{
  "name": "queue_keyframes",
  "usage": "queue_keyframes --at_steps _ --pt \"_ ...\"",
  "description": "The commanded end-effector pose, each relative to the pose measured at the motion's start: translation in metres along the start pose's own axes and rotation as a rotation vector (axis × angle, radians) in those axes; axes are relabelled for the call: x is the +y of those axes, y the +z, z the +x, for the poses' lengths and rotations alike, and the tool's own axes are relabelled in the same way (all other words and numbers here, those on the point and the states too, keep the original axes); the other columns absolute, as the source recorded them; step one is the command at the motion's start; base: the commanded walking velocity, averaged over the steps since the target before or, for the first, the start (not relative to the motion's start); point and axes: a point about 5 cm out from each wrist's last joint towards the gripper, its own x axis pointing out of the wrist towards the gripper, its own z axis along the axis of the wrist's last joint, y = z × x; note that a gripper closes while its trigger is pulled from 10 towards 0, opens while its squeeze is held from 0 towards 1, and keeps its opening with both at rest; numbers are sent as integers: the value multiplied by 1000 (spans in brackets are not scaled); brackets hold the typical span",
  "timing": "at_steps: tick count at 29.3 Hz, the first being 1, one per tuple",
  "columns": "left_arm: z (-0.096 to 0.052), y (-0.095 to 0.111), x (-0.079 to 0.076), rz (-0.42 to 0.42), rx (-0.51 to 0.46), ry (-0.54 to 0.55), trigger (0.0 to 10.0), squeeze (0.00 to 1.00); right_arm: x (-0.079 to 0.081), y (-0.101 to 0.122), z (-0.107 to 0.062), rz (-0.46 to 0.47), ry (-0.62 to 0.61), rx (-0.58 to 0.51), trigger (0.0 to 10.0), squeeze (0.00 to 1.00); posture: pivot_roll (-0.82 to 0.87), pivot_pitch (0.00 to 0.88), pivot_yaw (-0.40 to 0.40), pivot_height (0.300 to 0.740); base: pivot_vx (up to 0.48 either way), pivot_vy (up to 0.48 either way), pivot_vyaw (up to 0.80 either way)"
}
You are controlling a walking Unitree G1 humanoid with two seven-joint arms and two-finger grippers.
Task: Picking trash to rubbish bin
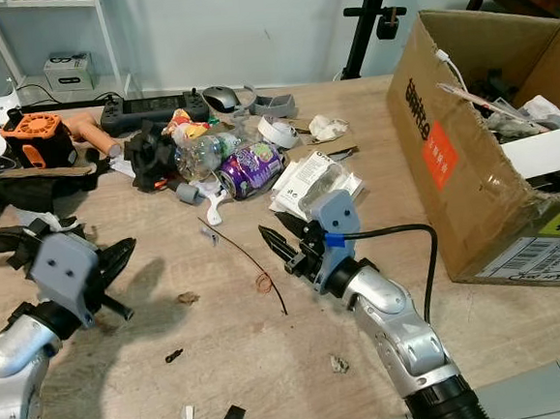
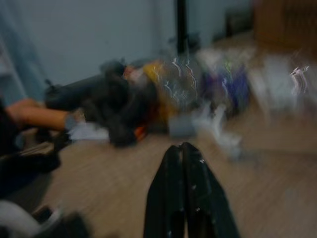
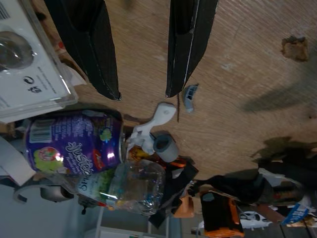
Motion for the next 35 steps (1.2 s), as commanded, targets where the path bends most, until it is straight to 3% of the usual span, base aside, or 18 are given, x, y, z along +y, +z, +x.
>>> queue_keyframes --at_steps 1,2,4,6,7,9,10,13,14,15,16,18,22,24,29,32,35 --pt "5 18 0 -153 -114 1 0 0 -1 0 0 3 -7 -2 10000 0 6 197 -70 740 0 0 0" --pt "5 18 0 -153 -114 1 0 0 -1 0 0 3 -7 -2 10000 0 6 197 -70 740 0 0 0" --pt "12 38 5 -272 -250 14 0 0 1 1 2 6 -3 -8 10000 0 6 197 -70 740 0 0 0" --pt "12 38 5 -272 -250 14 0 0 1 1 2 6 -3 -8 10000 0 6 197 -70 740 0 0 0" --pt "17 44 16 -249 -296 76 0 0 2 1 4 5 1 -11 10000 0 11 185 -61 740 0 0 0" --pt "17 44 16 -249 -296 76 0 0 2 1 4 5 1 -11 10000 0 11 185 -61 740 0 0 0" --pt "20 33 22 -95 -197 139 0 0 2 1 4 5 -1 -13 10000 0 17 183 -55 740 0 0 0" --pt "20 33 22 -95 -197 139 0 0 2 1 4 5 -1 -13 10000 0 17 183 -55 740 0 0 0" --pt "25 15 32 186 -32 244 5961 59 4 -4 0 13 -12 6 10000 0 2 171 -35 740 0 0 0" --pt "25 15 32 186 -32 244 5961 59 4 -4 0 13 -12 6 10000 0 2 171 -35 740 0 0 0" --pt "26 13 33 273 -9 263 10000 996 4 -9 -5 14 -16 32 10000 0 1 161 -40 740 0 0 0" --pt "26 13 31 277 -4 248 10000 1000 8 -17 -15 59 31 70 10000 0 0 155 -49 740 0 0 0" --pt "22 13 24 252 21 235 10000 1000 34 -14 -25 99 298 66 10000 0 -7 136 -52 740 0 0 0" --pt "21 12 23 248 22 235 10000 1000 39 -14 -26 107 339 75 10000 0 -7 135 -52 740 0 0 0" --pt "19 7 23 276 -3 256 10000 1000 57 -27 -26 -10 492 196 10000 0 2 130 -57 740 0 0 0" --pt "18 7 23 275 -14 271 10000 1000 62 -28 -25 -24 524 208 10000 0 3 128 -56 740 0 0 0" --pt "15 3 26 321 46 237 10000 1000 67 -28 -23 -42 548 219 10000 0 -4 118 -47 740 0 0 0"
